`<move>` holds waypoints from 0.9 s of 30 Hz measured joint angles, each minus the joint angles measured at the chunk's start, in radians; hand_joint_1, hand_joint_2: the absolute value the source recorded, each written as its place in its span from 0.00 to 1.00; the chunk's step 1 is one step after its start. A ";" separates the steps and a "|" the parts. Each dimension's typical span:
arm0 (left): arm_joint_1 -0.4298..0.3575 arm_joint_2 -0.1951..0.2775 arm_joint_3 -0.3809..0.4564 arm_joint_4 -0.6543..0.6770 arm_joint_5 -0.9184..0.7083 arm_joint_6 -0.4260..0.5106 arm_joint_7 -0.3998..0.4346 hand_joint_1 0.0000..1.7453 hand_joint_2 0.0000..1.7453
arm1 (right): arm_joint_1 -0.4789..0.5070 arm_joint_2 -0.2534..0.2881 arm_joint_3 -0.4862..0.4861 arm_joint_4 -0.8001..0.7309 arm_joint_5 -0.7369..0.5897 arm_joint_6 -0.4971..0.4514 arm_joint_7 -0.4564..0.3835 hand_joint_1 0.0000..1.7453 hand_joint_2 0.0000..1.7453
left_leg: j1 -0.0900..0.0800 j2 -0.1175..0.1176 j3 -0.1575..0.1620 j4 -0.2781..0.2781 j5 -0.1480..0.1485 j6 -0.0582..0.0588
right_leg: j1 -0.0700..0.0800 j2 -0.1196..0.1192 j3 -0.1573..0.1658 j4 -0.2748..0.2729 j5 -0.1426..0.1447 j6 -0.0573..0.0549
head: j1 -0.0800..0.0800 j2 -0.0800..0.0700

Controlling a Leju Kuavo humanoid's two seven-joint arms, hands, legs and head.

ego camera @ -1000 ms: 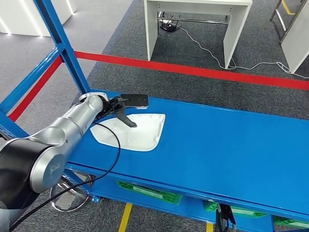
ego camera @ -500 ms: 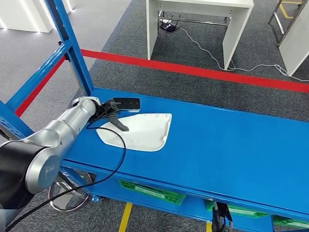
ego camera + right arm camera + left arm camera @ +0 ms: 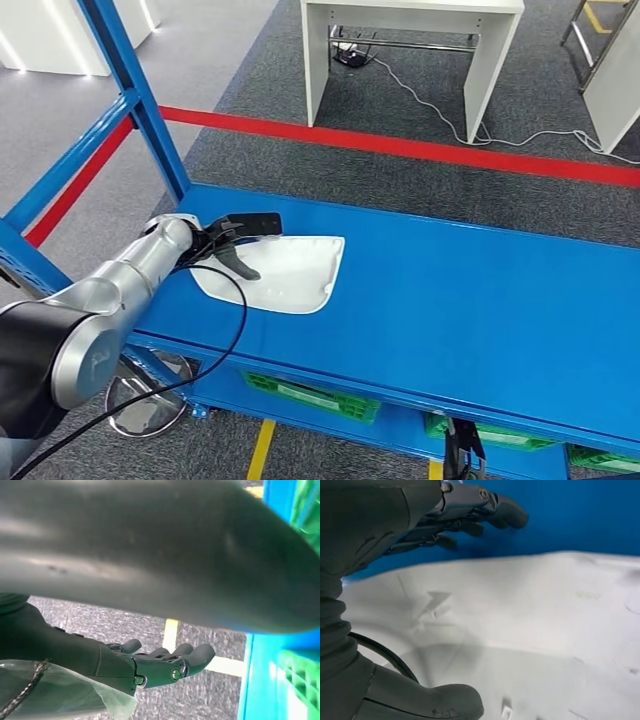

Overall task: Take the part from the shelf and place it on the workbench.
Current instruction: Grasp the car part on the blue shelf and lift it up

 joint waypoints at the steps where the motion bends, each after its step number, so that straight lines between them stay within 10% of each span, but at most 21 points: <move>1: 0.005 0.002 0.000 0.000 0.001 0.000 0.000 0.00 1.00 | -0.001 0.001 -0.001 0.000 0.000 0.000 0.000 0.00 0.00 | 0.002 0.001 -0.019 0.045 -0.027 -0.006 | -0.002 -0.001 0.002 -0.003 0.001 -0.004 | -0.001 0.000; 5: 0.022 0.007 0.001 0.001 0.003 0.001 -0.003 0.00 1.00 | 0.002 0.004 -0.003 0.000 0.000 0.001 0.000 0.00 0.00 | 0.006 0.001 -0.108 0.251 -0.106 -0.018 | -0.002 -0.002 0.003 -0.003 0.001 -0.011 | -0.002 0.000; 10: 0.018 0.008 0.003 0.001 0.008 0.001 -0.010 0.00 1.00 | 0.000 0.006 -0.007 0.000 0.000 0.001 0.000 0.00 0.00 | 0.004 0.002 0.023 -0.006 0.005 0.000 | 0.002 0.000 0.002 0.001 0.001 -0.001 | -0.002 0.000; 16: 0.015 0.001 0.005 0.001 0.013 0.001 -0.014 0.00 1.00 | -0.002 0.008 -0.010 0.000 0.001 0.002 0.000 0.00 0.00 | 0.005 0.002 0.041 -0.048 0.019 0.036 | -0.001 0.000 -0.033 0.060 -0.037 0.033 | 0.002 0.000; 20: 0.017 -0.005 0.006 0.001 0.016 0.000 -0.014 0.99 1.00 | 0.003 0.008 -0.012 0.000 0.001 0.001 0.001 0.00 0.00 | 0.006 0.003 0.035 -0.048 0.021 0.041 | -0.004 0.000 -0.138 0.279 -0.127 0.044 | 0.005 0.000; 24: 0.016 -0.005 0.007 0.001 0.024 -0.002 -0.014 1.00 1.00 | 0.000 0.008 -0.012 0.000 0.001 -0.003 0.001 0.00 0.00 | 0.005 0.001 0.034 -0.043 0.020 0.030 | -0.007 -0.001 -0.031 0.085 -0.031 0.043 | 0.006 0.000; 27: 0.016 -0.003 0.012 0.001 0.032 -0.002 -0.014 1.00 1.00 | -0.003 0.008 -0.013 0.000 0.001 -0.008 0.001 0.00 0.00 | 0.001 0.000 0.028 -0.039 0.020 0.011 | -0.002 0.004 0.013 0.008 -0.018 0.024 | 0.002 0.000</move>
